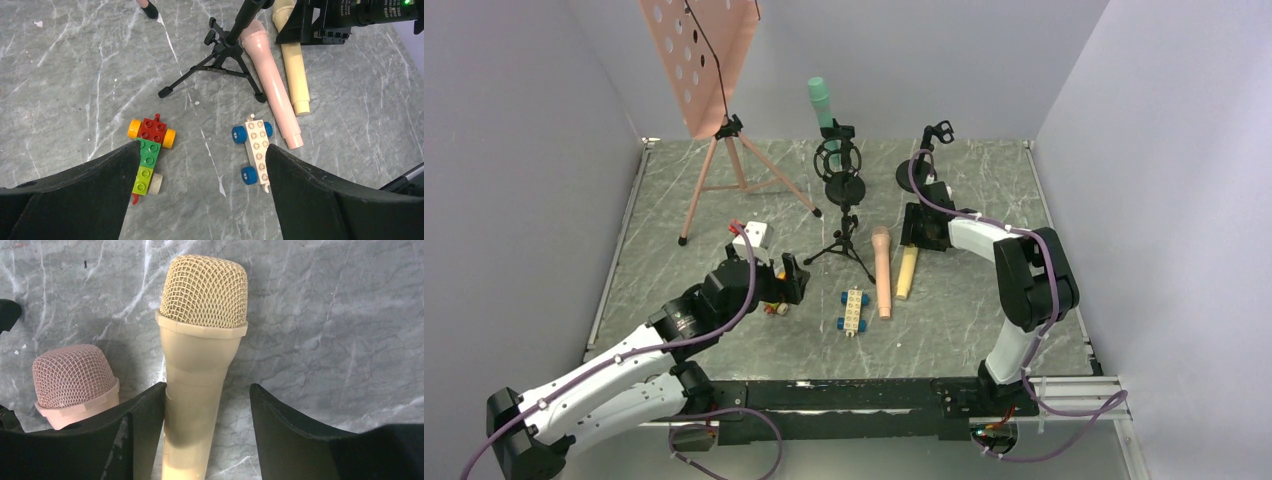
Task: Attach the microphones to the stand
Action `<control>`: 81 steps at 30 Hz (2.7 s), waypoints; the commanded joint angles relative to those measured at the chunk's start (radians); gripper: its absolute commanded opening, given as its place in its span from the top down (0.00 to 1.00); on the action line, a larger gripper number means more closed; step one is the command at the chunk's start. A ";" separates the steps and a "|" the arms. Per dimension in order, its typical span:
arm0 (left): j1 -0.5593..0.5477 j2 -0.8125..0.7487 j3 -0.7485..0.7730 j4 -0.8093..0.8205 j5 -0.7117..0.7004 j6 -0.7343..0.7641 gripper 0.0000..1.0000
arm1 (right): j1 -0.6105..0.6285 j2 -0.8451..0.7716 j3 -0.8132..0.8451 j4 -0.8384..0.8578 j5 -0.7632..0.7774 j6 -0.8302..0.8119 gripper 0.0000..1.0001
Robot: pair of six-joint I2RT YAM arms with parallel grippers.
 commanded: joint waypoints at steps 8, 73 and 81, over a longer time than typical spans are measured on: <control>-0.006 -0.022 0.001 0.052 0.035 0.012 0.01 | -0.012 0.014 0.005 -0.009 0.033 0.025 0.60; 0.001 0.627 0.422 0.419 0.675 -0.367 0.36 | -0.103 -0.453 -0.001 -0.490 -1.510 -1.255 0.82; -0.001 0.635 0.424 0.424 0.688 -0.352 0.68 | -0.102 -0.453 -0.003 -0.489 -1.514 -1.254 0.81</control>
